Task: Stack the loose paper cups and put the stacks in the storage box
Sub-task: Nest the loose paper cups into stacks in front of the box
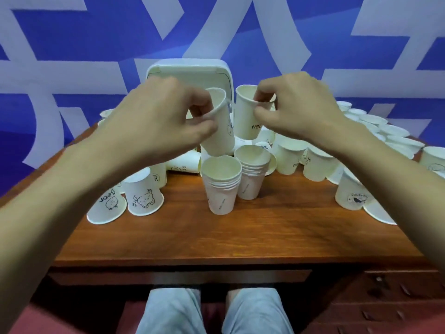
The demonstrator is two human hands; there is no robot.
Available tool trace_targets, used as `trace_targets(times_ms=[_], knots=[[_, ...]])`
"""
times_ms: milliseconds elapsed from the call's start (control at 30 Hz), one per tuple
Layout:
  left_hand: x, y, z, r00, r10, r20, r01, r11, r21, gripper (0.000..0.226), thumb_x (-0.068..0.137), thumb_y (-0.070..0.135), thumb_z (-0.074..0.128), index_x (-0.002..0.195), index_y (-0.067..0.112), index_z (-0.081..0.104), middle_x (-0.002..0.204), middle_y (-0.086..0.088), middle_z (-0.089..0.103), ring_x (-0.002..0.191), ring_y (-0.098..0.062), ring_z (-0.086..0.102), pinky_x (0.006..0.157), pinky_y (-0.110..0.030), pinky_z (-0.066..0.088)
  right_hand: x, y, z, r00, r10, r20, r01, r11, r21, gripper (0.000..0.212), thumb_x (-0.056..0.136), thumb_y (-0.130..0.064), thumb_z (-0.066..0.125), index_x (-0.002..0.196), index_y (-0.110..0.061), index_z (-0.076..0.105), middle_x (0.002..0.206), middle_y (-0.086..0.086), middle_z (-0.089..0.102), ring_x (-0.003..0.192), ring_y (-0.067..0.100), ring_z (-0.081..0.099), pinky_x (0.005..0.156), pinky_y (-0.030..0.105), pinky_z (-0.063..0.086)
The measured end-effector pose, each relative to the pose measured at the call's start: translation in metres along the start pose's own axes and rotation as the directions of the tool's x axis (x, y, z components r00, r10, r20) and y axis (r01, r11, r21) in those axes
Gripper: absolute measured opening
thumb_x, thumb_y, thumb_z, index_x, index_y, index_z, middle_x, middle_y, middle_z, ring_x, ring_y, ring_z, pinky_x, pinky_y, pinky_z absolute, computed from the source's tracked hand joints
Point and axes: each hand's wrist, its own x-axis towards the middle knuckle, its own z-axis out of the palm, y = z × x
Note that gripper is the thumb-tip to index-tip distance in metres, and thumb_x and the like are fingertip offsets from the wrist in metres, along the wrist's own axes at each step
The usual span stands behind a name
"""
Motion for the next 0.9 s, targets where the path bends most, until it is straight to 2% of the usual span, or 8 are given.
trace_targets(times_ms=[100, 200, 367, 467, 567, 667, 800, 900], knots=[[-0.003, 0.008, 0.007, 0.999, 0.042, 0.035, -0.042, 0.999, 0.003, 0.017, 0.085, 0.039, 0.058, 0.082, 0.025, 0.068, 0.064, 0.013, 0.054, 0.062, -0.010, 0.051, 0.053, -0.030, 0.038, -0.023, 0.012, -0.011, 1.000, -0.004, 0.015, 0.002, 0.994, 0.112, 0.016, 0.082, -0.031, 0.056, 0.092, -0.028, 0.068, 0.068, -0.014, 0.058, 0.078, 0.021, 0.058, 0.067, 0.036, 0.048], [-0.004, 0.012, 0.015, 0.994, 0.067, 0.088, -0.071, 0.997, 0.041, 0.027, 0.081, 0.047, 0.052, 0.085, 0.025, 0.067, 0.073, 0.005, 0.062, 0.074, -0.022, 0.057, 0.063, -0.037, 0.051, -0.037, 0.023, -0.010, 0.998, -0.058, 0.005, 0.056, 0.985, 0.162, 0.012, 0.085, -0.034, 0.058, 0.088, -0.028, 0.067, 0.080, -0.011, 0.066, 0.075, 0.017, 0.061, 0.067, 0.040, 0.053], [-0.004, 0.006, 0.027, 0.975, 0.069, 0.209, -0.101, 0.984, 0.146, 0.023, 0.087, 0.044, 0.057, 0.084, 0.023, 0.066, 0.079, 0.003, 0.064, 0.076, -0.020, 0.057, 0.062, -0.038, 0.050, -0.049, 0.025, -0.001, 0.981, -0.183, 0.066, 0.167, 0.965, 0.201, 0.016, 0.087, -0.038, 0.057, 0.092, -0.030, 0.069, 0.082, -0.017, 0.064, 0.074, 0.007, 0.059, 0.065, 0.038, 0.053], [-0.006, 0.004, 0.034, 0.966, 0.071, 0.248, -0.116, 0.978, 0.173, 0.024, 0.089, 0.046, 0.056, 0.087, 0.024, 0.066, 0.083, 0.003, 0.063, 0.082, -0.020, 0.059, 0.063, -0.034, 0.046, -0.050, 0.021, 0.004, 0.963, -0.211, 0.170, 0.180, 0.967, 0.183, 0.014, 0.089, -0.039, 0.058, 0.094, -0.033, 0.070, 0.086, -0.019, 0.065, 0.077, 0.006, 0.058, 0.067, 0.037, 0.052], [-0.009, 0.001, 0.044, 0.942, 0.055, 0.332, -0.088, 0.992, 0.085, 0.030, 0.089, 0.056, 0.052, 0.095, 0.032, 0.069, 0.093, 0.010, 0.063, 0.091, -0.011, 0.055, 0.074, -0.038, 0.051, -0.047, 0.019, 0.011, 0.937, -0.219, 0.273, 0.183, 0.971, 0.152, 0.020, 0.092, -0.049, 0.055, 0.097, -0.038, 0.071, 0.082, -0.026, 0.059, 0.076, 0.002, 0.056, 0.067, 0.035, 0.051], [-0.015, -0.002, 0.057, 0.940, 0.119, 0.319, -0.137, 0.990, 0.034, 0.029, 0.091, 0.055, 0.052, 0.102, 0.034, 0.069, 0.100, 0.016, 0.062, 0.097, -0.005, 0.046, 0.075, -0.037, 0.050, -0.048, 0.018, 0.023, 0.913, -0.244, 0.327, 0.211, 0.968, 0.134, 0.021, 0.095, -0.047, 0.054, 0.103, -0.038, 0.071, 0.078, -0.028, 0.052, 0.070, -0.004, 0.052, 0.064, 0.032, 0.047], [-0.020, -0.004, 0.067, 0.933, 0.120, 0.339, -0.142, 0.989, 0.042, 0.025, 0.095, 0.049, 0.048, 0.099, 0.033, 0.066, 0.093, 0.010, 0.062, 0.090, -0.011, 0.055, 0.070, -0.037, 0.050, -0.050, 0.016, 0.035, 0.908, -0.262, 0.328, 0.232, 0.964, 0.130, 0.019, 0.096, -0.043, 0.054, 0.103, -0.037, 0.070, 0.093, -0.017, 0.069, 0.087, 0.008, 0.063, 0.067, 0.038, 0.052], [-0.022, -0.008, 0.071, 0.921, 0.106, 0.375, -0.132, 0.990, 0.045, 0.025, 0.097, 0.047, 0.042, 0.090, 0.029, 0.059, 0.081, 0.006, 0.058, 0.079, -0.016, 0.057, 0.064, -0.037, 0.049, -0.048, 0.014, 0.038, 0.898, -0.266, 0.350, 0.236, 0.963, 0.128, 0.022, 0.097, -0.044, 0.050, 0.103, -0.036, 0.069, 0.087, -0.010, 0.068, 0.086, 0.014, 0.062, 0.067, 0.041, 0.052]])
